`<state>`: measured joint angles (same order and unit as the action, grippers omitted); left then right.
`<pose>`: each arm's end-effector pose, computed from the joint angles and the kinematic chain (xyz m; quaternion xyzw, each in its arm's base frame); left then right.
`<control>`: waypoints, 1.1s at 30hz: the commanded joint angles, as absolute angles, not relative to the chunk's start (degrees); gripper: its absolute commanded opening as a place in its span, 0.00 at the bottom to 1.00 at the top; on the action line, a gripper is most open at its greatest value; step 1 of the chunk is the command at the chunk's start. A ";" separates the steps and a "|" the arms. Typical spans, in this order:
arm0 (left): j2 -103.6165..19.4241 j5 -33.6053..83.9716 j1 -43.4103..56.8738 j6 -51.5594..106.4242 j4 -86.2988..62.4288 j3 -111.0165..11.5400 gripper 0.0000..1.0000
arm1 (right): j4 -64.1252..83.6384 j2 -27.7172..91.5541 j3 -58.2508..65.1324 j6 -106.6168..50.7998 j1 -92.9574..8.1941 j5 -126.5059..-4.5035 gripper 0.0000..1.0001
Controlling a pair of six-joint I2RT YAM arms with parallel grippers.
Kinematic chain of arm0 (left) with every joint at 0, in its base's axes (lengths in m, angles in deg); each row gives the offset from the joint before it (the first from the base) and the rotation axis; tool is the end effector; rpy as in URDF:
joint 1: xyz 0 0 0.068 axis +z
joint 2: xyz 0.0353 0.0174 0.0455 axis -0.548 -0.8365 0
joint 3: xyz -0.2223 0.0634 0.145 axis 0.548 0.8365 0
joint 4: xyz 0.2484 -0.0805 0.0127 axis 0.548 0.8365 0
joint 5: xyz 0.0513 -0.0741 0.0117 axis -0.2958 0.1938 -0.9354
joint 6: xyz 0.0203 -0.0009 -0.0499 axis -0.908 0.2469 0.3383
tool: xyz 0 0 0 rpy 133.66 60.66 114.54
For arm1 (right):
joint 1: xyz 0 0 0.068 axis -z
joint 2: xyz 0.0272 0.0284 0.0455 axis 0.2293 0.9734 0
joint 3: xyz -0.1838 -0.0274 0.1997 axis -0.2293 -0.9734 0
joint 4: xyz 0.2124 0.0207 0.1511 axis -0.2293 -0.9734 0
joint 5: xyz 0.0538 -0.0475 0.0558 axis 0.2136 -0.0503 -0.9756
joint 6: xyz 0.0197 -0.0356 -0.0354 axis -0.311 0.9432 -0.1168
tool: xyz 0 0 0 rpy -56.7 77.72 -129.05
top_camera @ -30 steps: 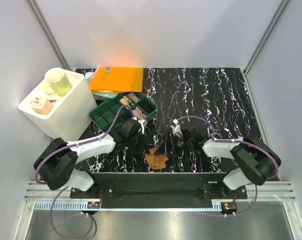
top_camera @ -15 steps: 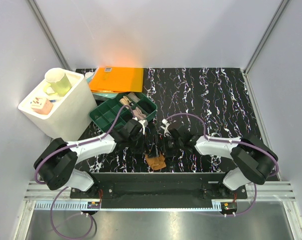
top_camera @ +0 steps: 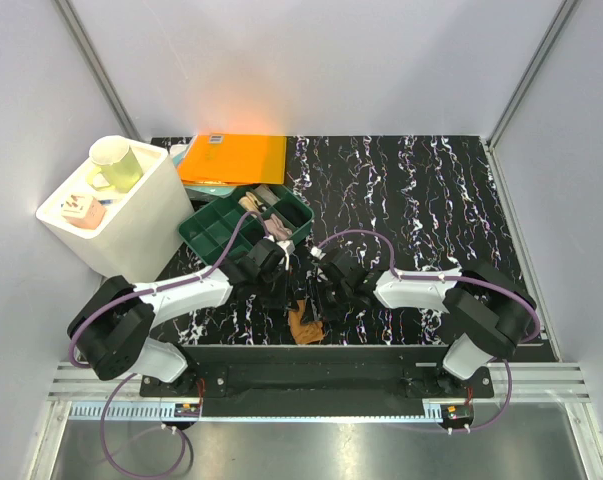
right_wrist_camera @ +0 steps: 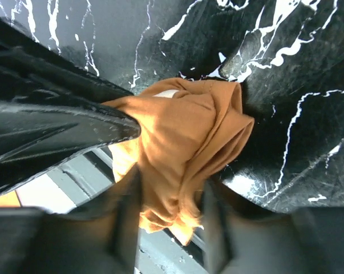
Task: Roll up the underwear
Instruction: Pick up the underwear from the center of the board.
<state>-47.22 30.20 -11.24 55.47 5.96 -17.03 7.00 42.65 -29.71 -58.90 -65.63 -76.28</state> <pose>0.1799 -0.1879 0.1673 0.0732 0.9498 -0.2720 0.1362 0.1735 0.2435 0.1450 -0.1694 0.9212 0.3308 0.1156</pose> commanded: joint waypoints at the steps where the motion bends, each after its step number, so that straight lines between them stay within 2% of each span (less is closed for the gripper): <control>1: -47.37 29.23 -11.59 56.72 5.46 -19.05 0.00 | 5.69 44.44 -28.07 -58.53 -67.31 -74.83 0.33; 2: -47.29 29.14 -11.59 56.90 5.37 -19.23 0.00 | 5.69 44.27 -28.07 -58.80 -67.31 -74.30 0.21; 4: -47.20 29.14 -11.68 57.25 5.46 -19.40 0.00 | 5.69 44.09 -28.16 -58.89 -67.31 -74.04 0.09; 6: -46.94 29.31 -11.68 57.69 5.46 -19.84 0.09 | 5.69 43.65 -28.33 -59.15 -67.31 -73.60 0.00; 7: -46.67 29.23 -11.68 57.78 5.46 -20.11 0.23 | 5.69 43.22 -28.51 -59.15 -67.31 -73.34 0.00; 10: -44.48 28.35 -11.42 57.43 6.16 -22.30 0.38 | 4.21 39.79 -29.21 -58.89 -67.13 -70.88 0.00; 11: -43.95 28.00 -11.33 56.99 7.03 -24.83 0.51 | 3.07 37.26 -29.04 -58.45 -66.96 -69.65 0.00; 14: -42.28 24.58 -9.93 53.92 13.09 -31.76 0.70 | -3.95 31.64 -27.73 -56.61 -65.20 -66.93 0.00; 16: -40.88 22.82 -7.30 51.63 15.73 -34.60 0.78 | -9.14 28.81 -26.14 -54.15 -63.02 -65.78 0.00; 17: -40.26 22.55 -6.07 51.02 17.49 -36.52 0.90 | -10.73 26.36 -25.62 -53.27 -62.04 -65.16 0.00; 19: -38.07 22.55 -1.94 49.34 19.86 -37.86 0.99 | -14.42 23.45 -23.42 -50.20 -60.55 -64.72 0.00; 24: -33.06 25.69 10.45 44.25 25.14 -41.20 0.99 | -21.10 24.92 -12.12 -39.32 -57.64 -62.79 0.00; 28: -29.45 29.14 21.08 41.17 27.69 -41.29 0.99 | -23.48 34.47 -0.67 -32.18 -57.37 -63.05 0.00; 33: -27.51 23.88 32.07 34.84 30.77 -41.11 0.99 | -25.68 47.50 17.66 -26.82 -57.46 -68.22 0.00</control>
